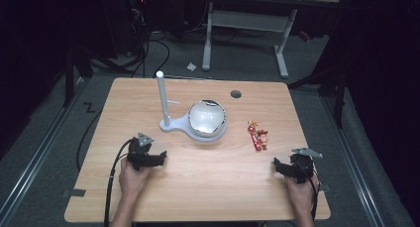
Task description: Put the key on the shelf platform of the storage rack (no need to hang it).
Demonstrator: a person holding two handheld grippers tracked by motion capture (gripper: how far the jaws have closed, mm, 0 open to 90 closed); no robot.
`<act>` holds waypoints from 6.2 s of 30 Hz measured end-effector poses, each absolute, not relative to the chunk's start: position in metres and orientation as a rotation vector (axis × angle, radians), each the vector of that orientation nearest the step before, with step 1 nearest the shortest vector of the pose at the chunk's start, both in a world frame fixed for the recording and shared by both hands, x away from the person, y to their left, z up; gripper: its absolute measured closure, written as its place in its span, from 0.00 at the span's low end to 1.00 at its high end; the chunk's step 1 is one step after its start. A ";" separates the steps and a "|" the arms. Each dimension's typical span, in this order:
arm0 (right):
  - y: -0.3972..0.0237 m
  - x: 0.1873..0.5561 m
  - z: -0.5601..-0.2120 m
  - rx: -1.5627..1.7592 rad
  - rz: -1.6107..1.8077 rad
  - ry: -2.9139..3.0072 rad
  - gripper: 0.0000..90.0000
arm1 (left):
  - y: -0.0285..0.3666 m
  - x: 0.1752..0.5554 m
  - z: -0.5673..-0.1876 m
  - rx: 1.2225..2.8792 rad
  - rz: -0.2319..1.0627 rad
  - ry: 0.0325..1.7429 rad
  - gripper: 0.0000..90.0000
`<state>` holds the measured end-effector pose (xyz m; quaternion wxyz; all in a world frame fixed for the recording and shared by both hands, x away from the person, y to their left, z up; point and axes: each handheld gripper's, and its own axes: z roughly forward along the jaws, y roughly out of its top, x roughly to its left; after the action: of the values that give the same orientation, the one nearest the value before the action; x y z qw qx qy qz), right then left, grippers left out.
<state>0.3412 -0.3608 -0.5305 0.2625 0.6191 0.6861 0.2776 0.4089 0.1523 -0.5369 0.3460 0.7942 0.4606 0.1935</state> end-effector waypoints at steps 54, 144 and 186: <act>-0.327 0.352 -0.497 1.535 0.925 1.973 0.37 | 0.153 0.408 -0.537 2.061 0.504 1.197 0.18; -0.317 0.403 -0.472 1.387 1.030 2.105 0.70 | 0.153 0.407 -0.537 2.059 0.506 1.199 0.18; -0.279 0.407 -0.428 1.222 1.190 2.194 0.70 | 0.152 0.407 -0.537 2.057 0.506 1.200 0.18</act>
<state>0.4072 -0.2787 -0.4284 0.1803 0.4324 0.7767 0.4211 0.4073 0.1525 -0.5368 0.3464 0.7926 0.4625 0.1949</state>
